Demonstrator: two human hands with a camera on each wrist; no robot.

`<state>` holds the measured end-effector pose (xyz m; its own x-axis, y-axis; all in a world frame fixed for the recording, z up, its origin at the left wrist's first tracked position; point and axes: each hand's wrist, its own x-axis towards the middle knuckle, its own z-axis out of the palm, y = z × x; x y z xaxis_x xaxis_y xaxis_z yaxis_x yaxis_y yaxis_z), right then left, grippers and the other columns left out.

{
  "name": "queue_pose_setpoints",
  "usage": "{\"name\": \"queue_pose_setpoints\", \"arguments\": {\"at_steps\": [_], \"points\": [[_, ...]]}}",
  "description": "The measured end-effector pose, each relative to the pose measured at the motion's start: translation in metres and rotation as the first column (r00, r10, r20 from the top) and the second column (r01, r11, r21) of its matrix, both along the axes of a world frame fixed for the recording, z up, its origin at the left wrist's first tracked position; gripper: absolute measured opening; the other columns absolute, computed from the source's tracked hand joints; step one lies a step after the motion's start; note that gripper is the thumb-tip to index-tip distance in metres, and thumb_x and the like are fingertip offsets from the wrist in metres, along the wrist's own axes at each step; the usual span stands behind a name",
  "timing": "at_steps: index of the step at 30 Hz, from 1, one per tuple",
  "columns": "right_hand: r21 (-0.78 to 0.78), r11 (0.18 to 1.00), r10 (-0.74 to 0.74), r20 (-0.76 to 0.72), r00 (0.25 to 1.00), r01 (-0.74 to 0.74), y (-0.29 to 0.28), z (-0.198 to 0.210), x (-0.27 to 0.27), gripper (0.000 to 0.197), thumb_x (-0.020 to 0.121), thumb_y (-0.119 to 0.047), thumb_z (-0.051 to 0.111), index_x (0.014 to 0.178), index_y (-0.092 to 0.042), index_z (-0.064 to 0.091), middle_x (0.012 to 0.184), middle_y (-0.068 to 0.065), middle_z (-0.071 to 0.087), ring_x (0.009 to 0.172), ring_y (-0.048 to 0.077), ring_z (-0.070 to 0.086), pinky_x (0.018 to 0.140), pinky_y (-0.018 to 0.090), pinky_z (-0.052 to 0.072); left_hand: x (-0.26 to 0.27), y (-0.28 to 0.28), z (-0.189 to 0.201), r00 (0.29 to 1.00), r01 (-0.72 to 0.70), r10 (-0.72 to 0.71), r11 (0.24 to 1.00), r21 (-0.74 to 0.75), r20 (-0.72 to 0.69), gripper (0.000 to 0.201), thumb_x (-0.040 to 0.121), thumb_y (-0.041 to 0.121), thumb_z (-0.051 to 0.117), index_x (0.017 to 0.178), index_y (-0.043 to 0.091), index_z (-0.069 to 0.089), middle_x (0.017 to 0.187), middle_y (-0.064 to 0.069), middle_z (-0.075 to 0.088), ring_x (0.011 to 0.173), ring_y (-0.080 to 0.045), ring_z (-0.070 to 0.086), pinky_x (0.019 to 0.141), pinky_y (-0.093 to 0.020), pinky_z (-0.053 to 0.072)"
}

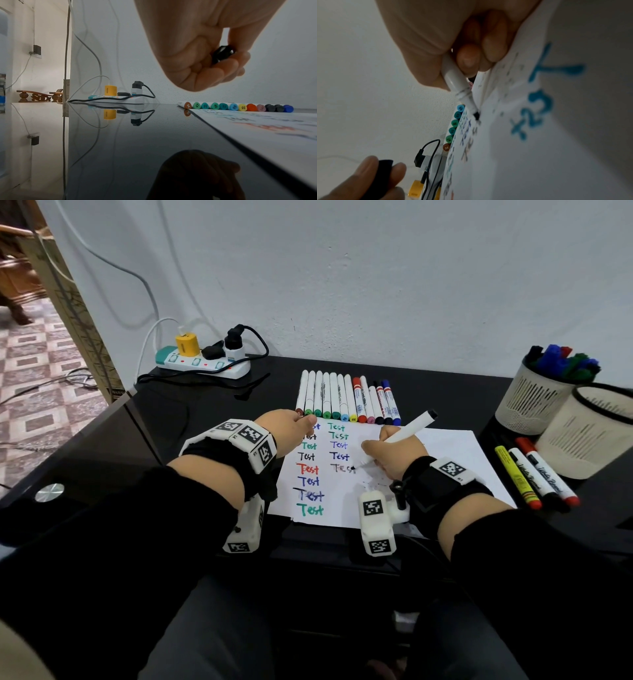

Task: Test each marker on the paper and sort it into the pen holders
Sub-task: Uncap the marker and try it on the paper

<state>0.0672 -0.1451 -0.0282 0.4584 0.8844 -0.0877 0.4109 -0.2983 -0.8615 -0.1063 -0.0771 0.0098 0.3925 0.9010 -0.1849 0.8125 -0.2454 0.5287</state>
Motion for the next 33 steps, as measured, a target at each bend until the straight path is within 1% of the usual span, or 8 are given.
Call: {"name": "queue_pose_setpoints", "arguments": {"at_steps": [7, 10, 13, 16, 18, 23, 28, 33], "points": [[0.02, 0.999, -0.041, -0.019, 0.999, 0.042, 0.0009, -0.0001, 0.0013, 0.037, 0.082, -0.007, 0.057, 0.058, -0.018, 0.031, 0.058, 0.004, 0.037, 0.05, 0.016, 0.035, 0.046, 0.023, 0.03, 0.0008, -0.0004, 0.0006, 1.0, -0.001, 0.001, 1.0, 0.004, -0.017, 0.042, 0.101, 0.041, 0.026, 0.1, 0.016, 0.059, 0.072, 0.002, 0.048, 0.066, -0.014, 0.046, 0.073, -0.025, 0.036], [0.042, 0.998, -0.037, -0.07, 0.997, 0.04, 0.0001, -0.0001, 0.0023, 0.036, 0.087, -0.016, 0.061, 0.061, -0.018, 0.035, 0.053, 0.001, 0.04, 0.045, 0.013, 0.037, 0.044, 0.024, 0.031, 0.0009, -0.0005, 0.0005, 1.0, -0.007, 0.007, 1.0, 0.001, -0.018, 0.044, 0.101, 0.041, 0.026, 0.104, 0.015, 0.06, 0.072, 0.002, 0.048, 0.069, -0.015, 0.047, 0.072, -0.025, 0.036], [0.089, 0.995, 0.062, -0.118, 0.991, -0.051, -0.0025, 0.0022, 0.0026, 0.036, 0.088, -0.03, 0.066, 0.063, -0.019, 0.043, 0.045, -0.004, 0.041, 0.032, 0.004, 0.033, 0.034, 0.018, 0.028, 0.0008, -0.0013, 0.0006, 1.0, -0.008, 0.008, 1.0, 0.007, -0.019, 0.045, 0.101, 0.041, 0.026, 0.107, 0.013, 0.061, 0.073, 0.002, 0.048, 0.078, -0.018, 0.049, 0.073, -0.025, 0.035], [0.083, 0.991, 0.111, -0.121, 0.986, -0.101, -0.0027, 0.003, 0.0041, 0.03, 0.084, -0.025, 0.071, 0.066, -0.018, 0.048, 0.048, -0.004, 0.044, 0.029, 0.001, 0.032, 0.033, 0.016, 0.026, 0.001, -0.0024, 0.0004, 1.0, -0.002, 0.002, 1.0, 0.015, -0.023, 0.046, 0.101, 0.041, 0.026, 0.109, 0.013, 0.061, 0.085, -0.002, 0.052, 0.083, -0.018, 0.049, 0.075, -0.025, 0.036], [0.048, 0.997, 0.066, -0.11, 0.992, -0.061, -0.0026, 0.0012, 0.0064, 0.03, 0.082, -0.019, 0.071, 0.067, -0.018, 0.046, 0.051, 0.0, 0.046, 0.029, 0.002, 0.034, 0.035, 0.018, 0.029, 0.0023, -0.0033, 0.0007, 1.0, 0.003, -0.003, 1.0, 0.017, -0.022, 0.046, 0.101, 0.04, 0.026, 0.109, 0.012, 0.062, 0.091, -0.004, 0.053, 0.084, -0.018, 0.05, 0.076, -0.025, 0.036], [0.049, 0.999, -0.014, -0.122, 0.992, 0.02, -0.0038, -0.0018, 0.006, 0.044, 0.084, -0.021, 0.067, 0.058, -0.019, 0.031, 0.045, -0.001, 0.041, 0.031, 0.006, 0.033, 0.035, 0.017, 0.03, 0.0032, -0.0037, 0.0014, 0.999, 0.01, -0.009, 1.0, 0.025, -0.039, 0.047, 0.101, 0.04, 0.026, 0.111, 0.012, 0.062, 0.094, -0.004, 0.054, 0.087, -0.018, 0.051, 0.077, -0.024, 0.036], [0.049, 0.999, 0.004, -0.034, 0.999, -0.002, -0.0028, -0.0022, 0.0056, 0.042, 0.084, -0.016, 0.064, 0.058, -0.018, 0.031, 0.05, 0.002, 0.042, 0.044, 0.013, 0.039, 0.033, 0.014, 0.032, 0.0027, -0.0043, 0.0019, 0.999, 0.028, -0.026, 0.999, 0.027, -0.046, 0.048, 0.102, 0.039, 0.024, 0.111, 0.011, 0.062, 0.094, -0.004, 0.054, 0.086, -0.018, 0.05, 0.077, -0.025, 0.036], [-0.005, 0.999, 0.033, 0.032, 0.999, -0.033, -0.0032, 0.0006, 0.0025, 0.041, 0.084, -0.02, 0.065, 0.059, -0.018, 0.032, 0.049, 0.001, 0.045, 0.037, 0.008, 0.039, 0.035, 0.014, 0.033, 0.0036, -0.0043, 0.002, 0.999, 0.023, -0.022, 1.0, 0.019, -0.049, 0.048, 0.101, 0.04, 0.025, 0.111, 0.011, 0.062, 0.094, -0.005, 0.053, 0.086, -0.018, 0.05, 0.077, -0.025, 0.037]]}}
